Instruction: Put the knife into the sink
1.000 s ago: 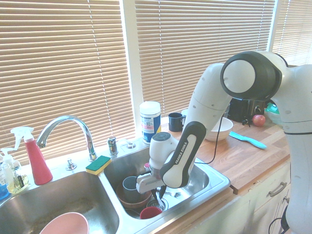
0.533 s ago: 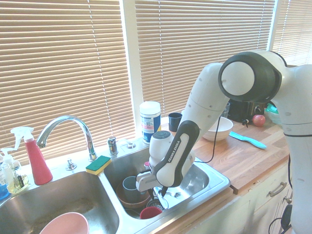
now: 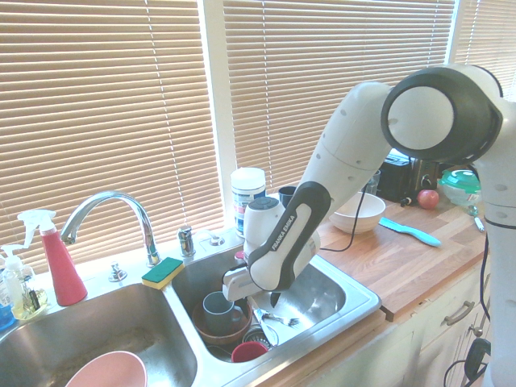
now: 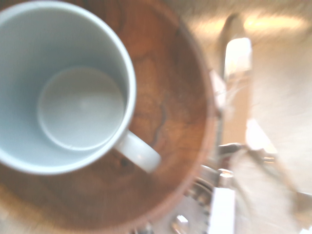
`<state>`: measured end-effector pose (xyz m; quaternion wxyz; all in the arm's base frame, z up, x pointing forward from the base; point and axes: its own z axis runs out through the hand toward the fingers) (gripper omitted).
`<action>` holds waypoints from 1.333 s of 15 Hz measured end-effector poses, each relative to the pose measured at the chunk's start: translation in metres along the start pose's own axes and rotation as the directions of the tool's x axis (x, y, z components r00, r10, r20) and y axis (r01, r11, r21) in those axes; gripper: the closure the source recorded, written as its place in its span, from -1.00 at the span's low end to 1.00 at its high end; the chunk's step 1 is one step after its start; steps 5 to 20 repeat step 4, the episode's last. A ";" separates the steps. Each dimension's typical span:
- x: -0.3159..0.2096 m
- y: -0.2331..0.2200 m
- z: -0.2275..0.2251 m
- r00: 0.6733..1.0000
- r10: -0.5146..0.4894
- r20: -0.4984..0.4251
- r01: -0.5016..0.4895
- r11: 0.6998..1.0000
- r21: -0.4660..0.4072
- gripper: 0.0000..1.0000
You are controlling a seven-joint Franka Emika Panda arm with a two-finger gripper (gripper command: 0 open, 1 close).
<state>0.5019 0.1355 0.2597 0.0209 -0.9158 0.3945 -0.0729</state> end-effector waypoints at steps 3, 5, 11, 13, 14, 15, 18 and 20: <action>0.011 0.015 -0.070 0.999 -0.027 0.027 0.028 1.000 -0.014 -1.00; 0.015 0.022 -0.089 0.999 -0.026 0.037 0.027 0.999 -0.019 -1.00; 0.015 0.022 -0.089 0.999 -0.026 0.037 0.027 0.999 -0.019 -1.00; 0.015 0.022 -0.089 0.999 -0.026 0.037 0.027 0.999 -0.019 -1.00; 0.015 0.022 -0.089 0.999 -0.026 0.037 0.027 0.999 -0.019 -1.00; 0.015 0.022 -0.089 0.999 -0.026 0.037 0.027 0.999 -0.019 -1.00; 0.015 0.022 -0.089 0.999 -0.026 0.037 0.027 0.999 -0.019 -1.00; 0.015 0.022 -0.089 0.999 -0.026 0.037 0.027 0.999 -0.019 -1.00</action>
